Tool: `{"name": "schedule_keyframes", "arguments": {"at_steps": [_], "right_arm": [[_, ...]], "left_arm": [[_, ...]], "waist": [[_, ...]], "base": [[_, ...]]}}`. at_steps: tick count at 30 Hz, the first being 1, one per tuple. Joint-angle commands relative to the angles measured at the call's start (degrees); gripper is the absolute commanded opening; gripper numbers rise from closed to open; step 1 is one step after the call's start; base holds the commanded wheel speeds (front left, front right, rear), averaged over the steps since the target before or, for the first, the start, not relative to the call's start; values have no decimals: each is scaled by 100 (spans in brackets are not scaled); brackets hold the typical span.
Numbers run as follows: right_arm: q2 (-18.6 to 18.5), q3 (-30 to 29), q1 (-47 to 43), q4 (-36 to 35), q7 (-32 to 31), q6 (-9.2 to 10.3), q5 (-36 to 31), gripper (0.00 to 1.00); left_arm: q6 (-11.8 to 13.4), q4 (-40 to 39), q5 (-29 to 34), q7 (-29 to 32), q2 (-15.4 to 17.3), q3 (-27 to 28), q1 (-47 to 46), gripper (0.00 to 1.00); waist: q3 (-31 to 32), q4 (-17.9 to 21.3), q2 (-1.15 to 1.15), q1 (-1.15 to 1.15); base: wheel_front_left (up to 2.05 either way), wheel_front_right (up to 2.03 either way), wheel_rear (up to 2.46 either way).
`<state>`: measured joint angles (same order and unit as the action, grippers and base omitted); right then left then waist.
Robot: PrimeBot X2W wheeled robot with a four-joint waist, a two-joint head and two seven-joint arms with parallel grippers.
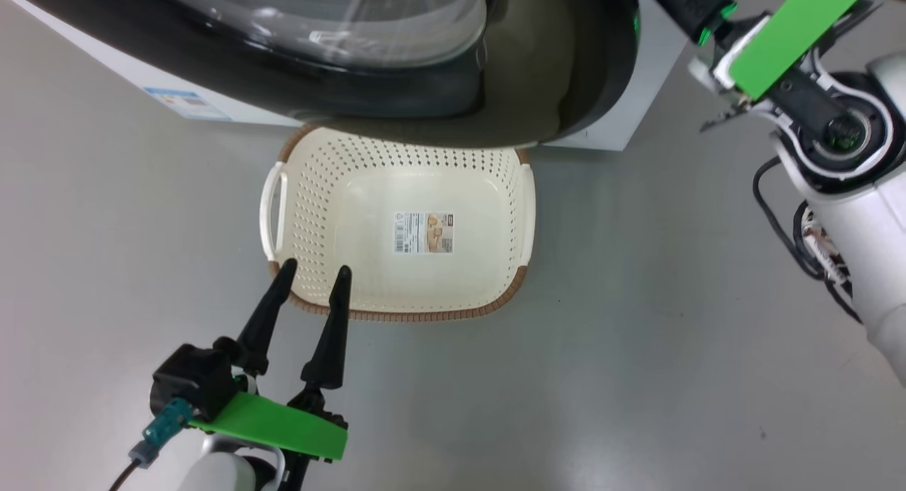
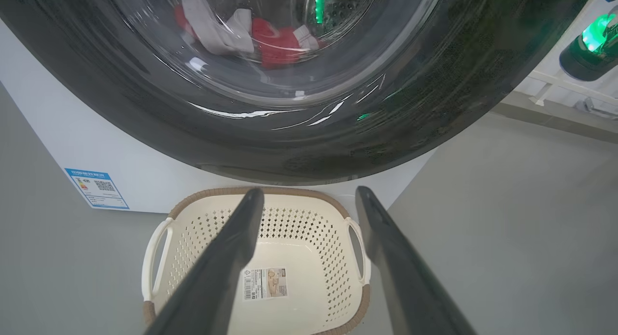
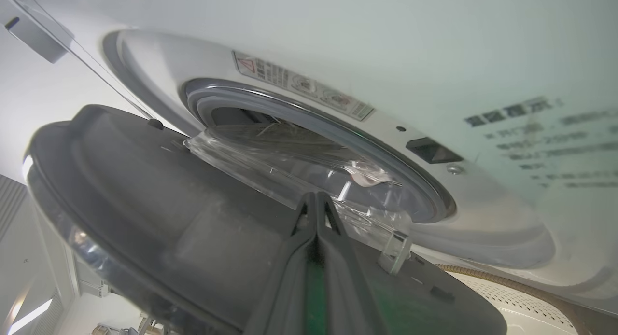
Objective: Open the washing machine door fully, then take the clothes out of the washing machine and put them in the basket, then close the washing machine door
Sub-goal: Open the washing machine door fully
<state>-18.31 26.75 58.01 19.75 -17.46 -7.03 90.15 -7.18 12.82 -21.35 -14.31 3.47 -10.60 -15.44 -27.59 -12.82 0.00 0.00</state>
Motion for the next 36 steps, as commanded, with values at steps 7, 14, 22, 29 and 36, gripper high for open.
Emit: {"name": "schedule_keyframes", "arguments": {"at_steps": [7,14,22,29,36], "right_arm": [[190,249,-539,-342,-150,-46,7,0],[241,424,-972,-507,-261,-46,56,0],[321,535,-1332,-683,-433,-46,164,0],[387,609,-1564,-780,-597,-46,173,0],[445,535,-1708,-752,-430,-46,22,11]], "left_arm": [[-31,-117,36,-69,95,208,242,100],[-31,-176,121,-69,102,294,466,100],[-31,-324,189,-69,107,405,695,100],[-31,-424,201,-69,109,403,822,100],[-31,-538,157,-69,103,374,876,100]], "waist": [[414,74,0,0],[799,120,0,0],[1084,155,0,0],[1227,139,0,0],[1325,132,0,0]], "base": [[0,0,0],[0,0,0],[0,0,0],[0,0,0],[0,0,0]]}}
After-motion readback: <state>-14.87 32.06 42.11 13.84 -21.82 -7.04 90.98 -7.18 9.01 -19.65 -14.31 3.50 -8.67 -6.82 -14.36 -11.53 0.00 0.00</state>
